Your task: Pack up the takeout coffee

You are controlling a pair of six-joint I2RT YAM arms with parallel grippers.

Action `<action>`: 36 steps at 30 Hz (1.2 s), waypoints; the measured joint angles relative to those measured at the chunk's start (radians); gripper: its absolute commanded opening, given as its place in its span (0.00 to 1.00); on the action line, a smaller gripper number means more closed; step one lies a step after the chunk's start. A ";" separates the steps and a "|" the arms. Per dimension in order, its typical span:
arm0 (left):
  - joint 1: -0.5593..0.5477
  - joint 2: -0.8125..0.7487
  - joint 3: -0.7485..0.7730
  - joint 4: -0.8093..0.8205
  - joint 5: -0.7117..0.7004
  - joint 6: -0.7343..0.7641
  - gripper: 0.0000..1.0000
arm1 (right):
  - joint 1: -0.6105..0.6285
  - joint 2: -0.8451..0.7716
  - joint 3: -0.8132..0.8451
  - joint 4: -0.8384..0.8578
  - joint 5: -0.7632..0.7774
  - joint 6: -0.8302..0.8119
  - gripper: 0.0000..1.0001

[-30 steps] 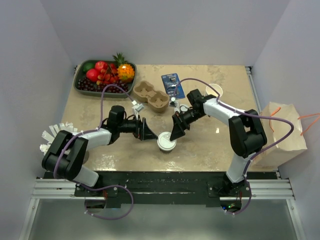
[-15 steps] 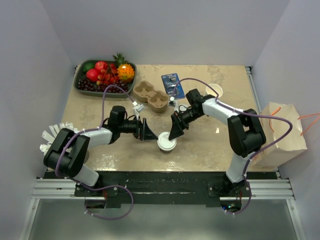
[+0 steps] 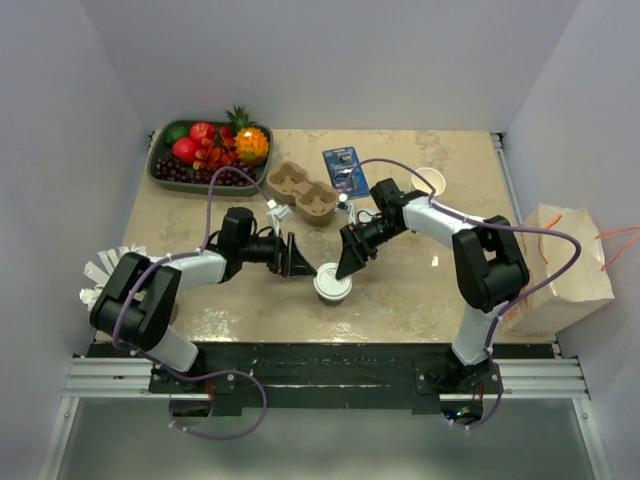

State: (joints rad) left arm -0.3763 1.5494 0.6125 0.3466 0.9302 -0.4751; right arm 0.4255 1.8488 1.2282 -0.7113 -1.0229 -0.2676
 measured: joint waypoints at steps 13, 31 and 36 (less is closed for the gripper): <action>-0.013 0.014 0.068 -0.122 -0.092 0.033 0.86 | 0.000 0.004 -0.014 0.014 0.000 0.048 0.79; -0.042 0.002 0.103 -0.116 -0.182 0.045 0.91 | 0.000 0.007 -0.020 0.026 -0.019 0.054 0.85; -0.006 -0.031 0.056 -0.066 -0.153 0.039 0.93 | 0.002 -0.005 -0.020 0.027 -0.018 0.019 0.86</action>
State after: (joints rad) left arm -0.3820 1.5188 0.6689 0.2802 0.7776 -0.4358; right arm 0.4274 1.8435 1.2083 -0.6838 -1.0405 -0.2485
